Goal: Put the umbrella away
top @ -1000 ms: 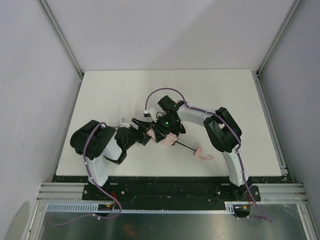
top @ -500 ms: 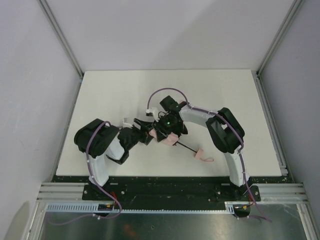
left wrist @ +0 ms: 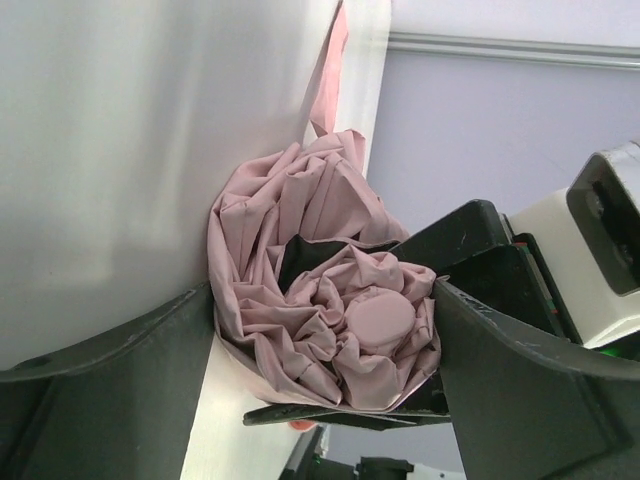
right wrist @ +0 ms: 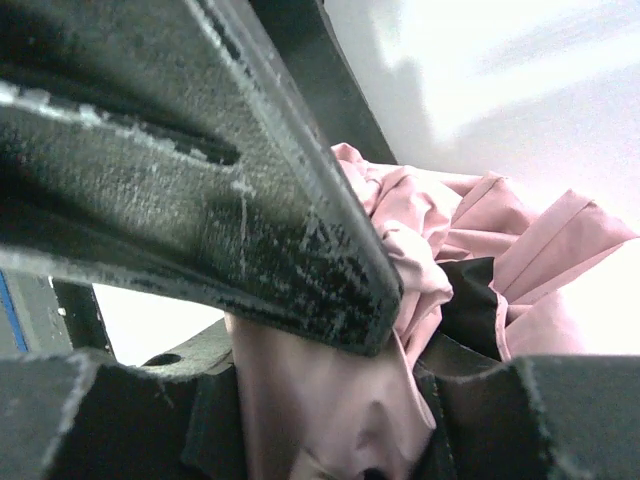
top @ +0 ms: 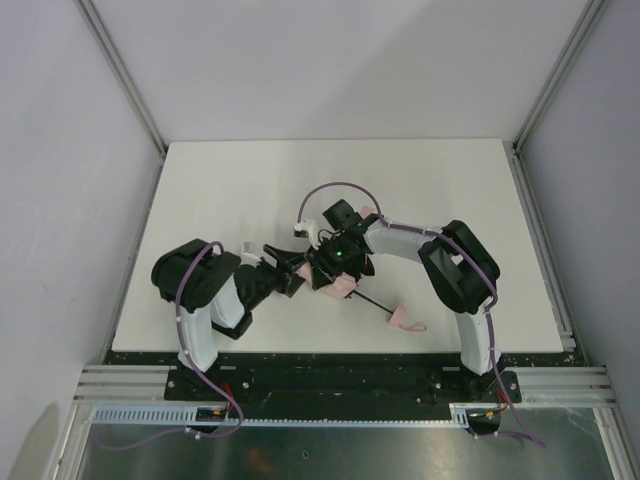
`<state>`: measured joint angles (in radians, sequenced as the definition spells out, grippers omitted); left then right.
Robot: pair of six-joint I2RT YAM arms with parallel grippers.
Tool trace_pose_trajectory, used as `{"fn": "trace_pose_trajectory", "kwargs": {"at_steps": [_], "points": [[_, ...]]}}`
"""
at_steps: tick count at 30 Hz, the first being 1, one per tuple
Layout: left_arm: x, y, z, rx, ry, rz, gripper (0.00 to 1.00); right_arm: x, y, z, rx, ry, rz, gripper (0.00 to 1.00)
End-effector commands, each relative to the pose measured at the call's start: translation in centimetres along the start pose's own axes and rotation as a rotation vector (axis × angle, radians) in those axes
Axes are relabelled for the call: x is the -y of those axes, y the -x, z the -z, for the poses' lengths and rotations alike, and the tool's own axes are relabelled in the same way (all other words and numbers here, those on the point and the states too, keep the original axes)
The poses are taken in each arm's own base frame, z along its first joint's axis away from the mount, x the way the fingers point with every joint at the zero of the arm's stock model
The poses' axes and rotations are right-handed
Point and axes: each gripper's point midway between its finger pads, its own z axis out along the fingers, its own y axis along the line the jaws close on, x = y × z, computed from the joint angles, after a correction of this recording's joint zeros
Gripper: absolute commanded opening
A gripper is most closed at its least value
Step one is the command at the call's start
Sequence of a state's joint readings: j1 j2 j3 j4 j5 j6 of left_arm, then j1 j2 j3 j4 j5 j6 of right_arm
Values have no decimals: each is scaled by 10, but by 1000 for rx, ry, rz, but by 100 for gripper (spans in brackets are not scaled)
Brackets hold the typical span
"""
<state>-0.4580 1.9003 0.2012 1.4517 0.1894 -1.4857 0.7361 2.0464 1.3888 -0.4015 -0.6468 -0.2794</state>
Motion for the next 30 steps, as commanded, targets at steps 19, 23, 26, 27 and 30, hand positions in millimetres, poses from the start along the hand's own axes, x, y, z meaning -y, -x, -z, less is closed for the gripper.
{"fn": "trace_pose_trajectory", "kwargs": {"at_steps": [19,23,26,27,30], "points": [[-57,-8,-2,12,141,-75,57,-19,17,-12,26,-33,140,0],[-60,-6,2,20,168,-89,40,-12,2,-15,-33,-71,137,0],[-63,-5,4,19,190,-105,28,-7,-1,-15,-53,-100,119,7],[-65,-5,5,17,202,-110,24,-6,-2,-14,-56,-115,107,16],[-70,-4,5,12,234,-125,18,2,-4,-9,-69,-180,54,39]]}}
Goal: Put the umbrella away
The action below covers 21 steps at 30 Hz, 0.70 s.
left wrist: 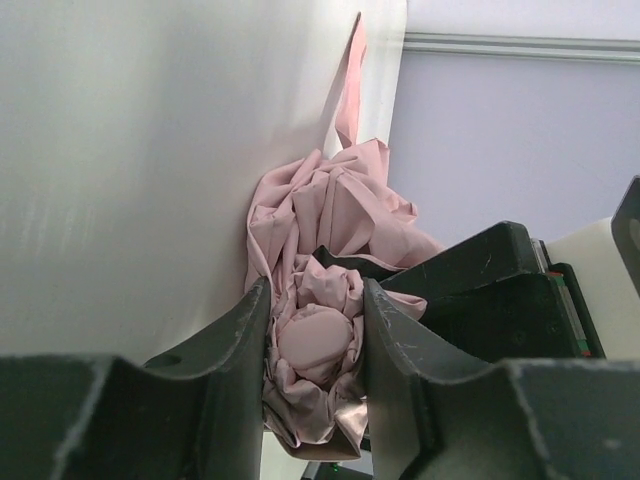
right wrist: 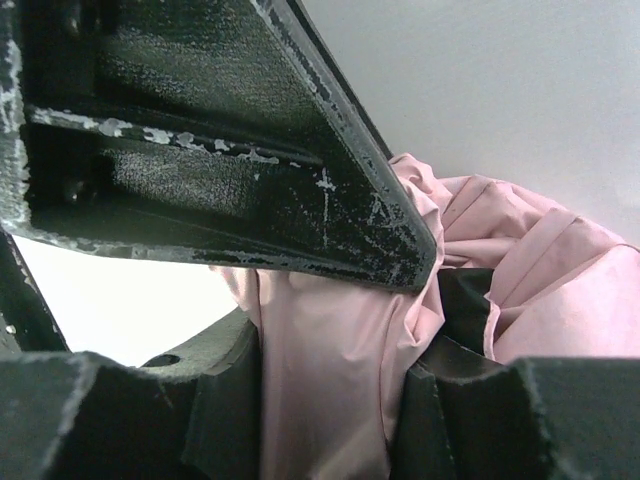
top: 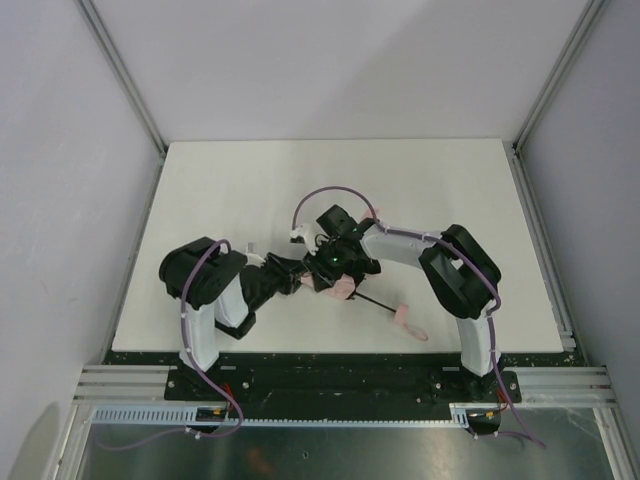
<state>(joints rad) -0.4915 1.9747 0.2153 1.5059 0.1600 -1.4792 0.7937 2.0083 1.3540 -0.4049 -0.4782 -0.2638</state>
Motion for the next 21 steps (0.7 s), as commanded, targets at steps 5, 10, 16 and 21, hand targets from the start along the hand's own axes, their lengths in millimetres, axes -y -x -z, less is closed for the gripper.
{"fn": "trace_pose_trajectory", "kwargs": {"at_steps": [5,10,16,21], "points": [[-68,1,12,3,270,-128,10,18,11,12,-18,-218,-37,63],[-72,-2,14,-17,296,-116,2,12,35,60,47,-347,-55,78],[-68,-1,15,-23,325,-130,0,-13,53,113,124,-426,-37,92],[-58,0,14,-35,359,-131,0,-32,56,114,172,-538,135,91]]}}
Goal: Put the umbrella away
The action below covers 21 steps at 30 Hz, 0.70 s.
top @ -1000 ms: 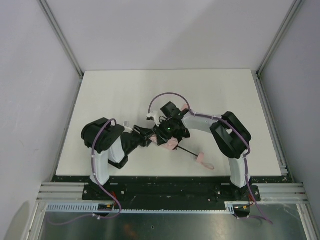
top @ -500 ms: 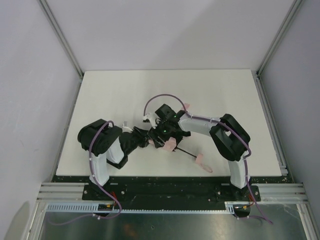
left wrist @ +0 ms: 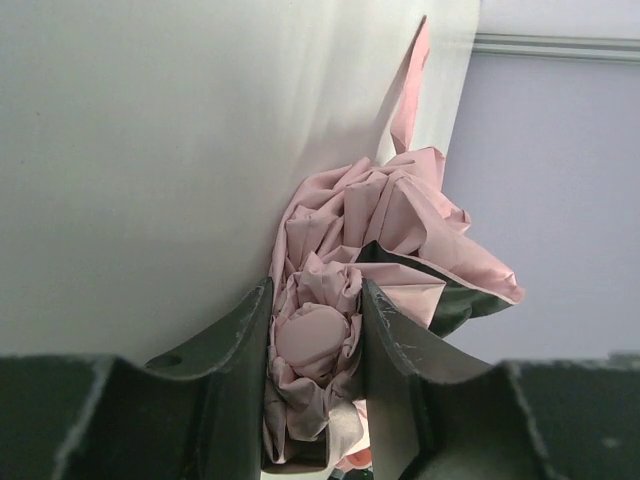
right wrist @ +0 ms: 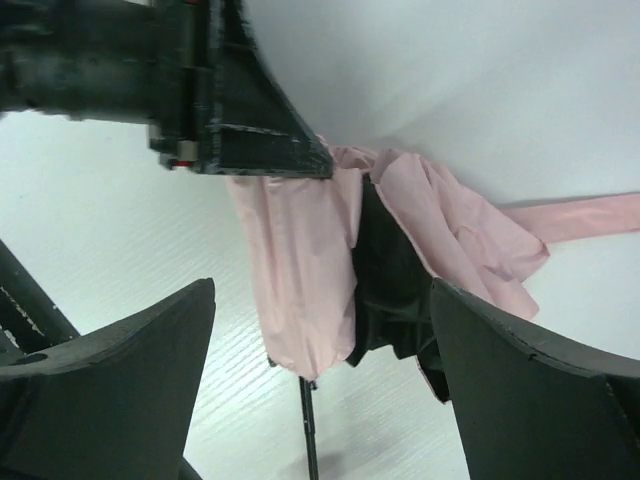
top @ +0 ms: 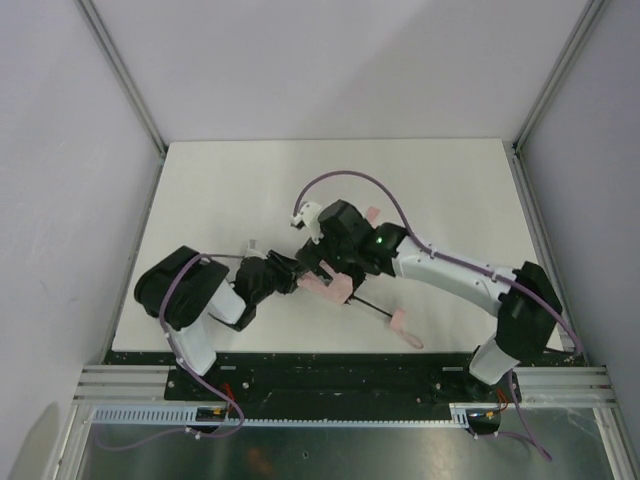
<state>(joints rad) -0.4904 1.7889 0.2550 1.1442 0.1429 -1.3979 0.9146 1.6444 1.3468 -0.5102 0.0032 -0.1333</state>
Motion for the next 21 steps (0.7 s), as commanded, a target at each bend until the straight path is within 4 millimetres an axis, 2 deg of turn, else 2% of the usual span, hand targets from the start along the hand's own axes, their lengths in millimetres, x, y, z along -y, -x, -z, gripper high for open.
{"fn": "trace_pose_trajectory", "kwargs": {"at_steps": [1,7,13,16,21], "points": [[-47,-5,8,-38,230,-73,0,-16,-2,2,40,-111,130,90],[-44,-2,10,-53,327,-61,0,-30,-28,-37,48,-177,254,77],[-50,0,12,-76,413,-39,0,-39,-43,-64,48,-193,330,68],[-53,1,14,-87,444,-27,0,-32,-54,-77,27,-224,345,67],[-56,2,16,-99,486,-27,0,-18,-55,-90,30,-330,377,75]]}}
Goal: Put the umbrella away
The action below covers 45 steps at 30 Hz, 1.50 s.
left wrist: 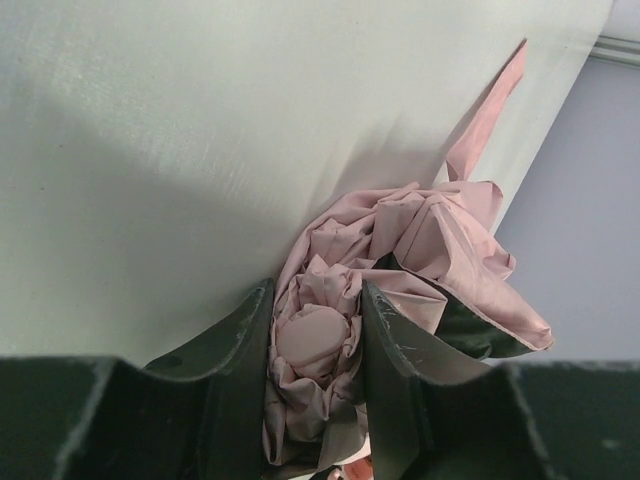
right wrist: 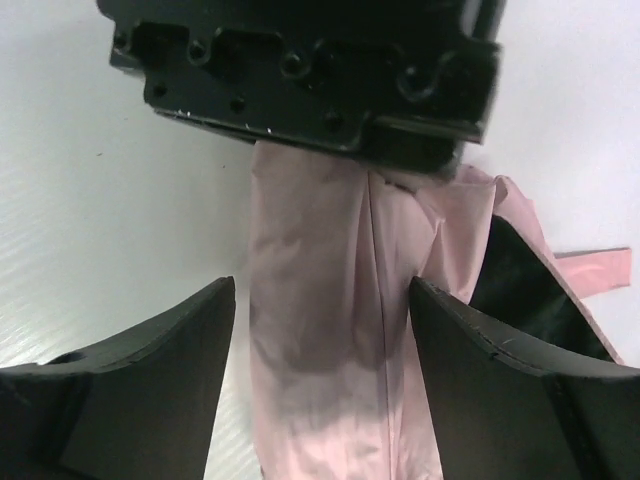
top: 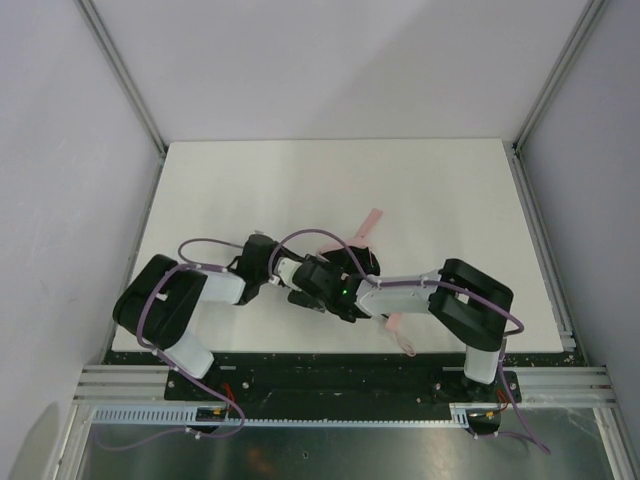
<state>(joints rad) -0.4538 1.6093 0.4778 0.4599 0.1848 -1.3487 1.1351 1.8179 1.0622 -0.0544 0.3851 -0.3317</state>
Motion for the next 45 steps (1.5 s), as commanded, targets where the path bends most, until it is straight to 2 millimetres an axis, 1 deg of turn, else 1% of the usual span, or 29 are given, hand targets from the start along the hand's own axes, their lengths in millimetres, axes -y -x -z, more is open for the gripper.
{"fn": "trace_pose_trajectory", "kwargs": {"at_steps": [1,4,5,7,9,12,15,16,17,18,19,21,22,25,26,28,31,33,36,39,42,45], "points": [[-57,-6,7,-34,225,-36,0,13,0,-16,15,-119,25,74],[-58,-5,8,-47,238,-38,0,16,-16,-25,-40,-160,46,70],[-59,-5,8,-48,243,-39,0,16,-22,-27,-59,-163,47,65],[-59,-3,8,-49,252,-40,0,12,-33,-29,-95,-156,44,51],[-59,-2,9,-54,258,-38,0,9,-42,-32,-123,-146,28,41],[-58,-3,10,-66,257,-30,0,-3,-58,-36,-169,-92,13,25],[-55,-1,9,-62,252,-29,0,-16,-69,-39,-196,-13,-19,9],[-54,1,9,-55,248,-37,0,-19,-71,-39,-199,15,-43,4],[-51,5,8,-44,241,-48,2,-23,-72,-39,-200,48,-70,2],[-48,8,8,-32,231,-57,9,-27,-72,-39,-199,95,-105,1],[-43,12,7,-19,212,-68,21,-33,-73,-38,-198,138,-133,1],[-33,20,8,8,178,-87,50,-40,-74,-38,-201,208,-173,0],[-28,24,9,19,161,-98,63,-45,-76,-37,-203,244,-189,0],[-15,37,13,59,108,-112,88,-51,-78,-36,-204,337,-257,0],[-12,41,17,75,89,-113,94,-53,-79,-36,-204,371,-285,0],[-8,50,25,115,52,-119,98,-56,-78,-34,-195,436,-339,0],[-1,62,41,186,0,-126,99,-61,-79,-34,-193,528,-427,0],[1,64,51,211,-23,-129,99,-62,-80,-34,-191,587,-500,0],[-3,57,59,201,-43,-110,100,-60,-81,-36,-186,664,-616,0],[-5,44,60,147,-71,-68,100,-55,-83,-39,-196,715,-725,0],[4,32,59,100,-123,-33,99,-55,-84,-41,-209,763,-801,0],[10,24,52,66,-132,14,99,-55,-85,-44,-224,791,-843,0]]}}
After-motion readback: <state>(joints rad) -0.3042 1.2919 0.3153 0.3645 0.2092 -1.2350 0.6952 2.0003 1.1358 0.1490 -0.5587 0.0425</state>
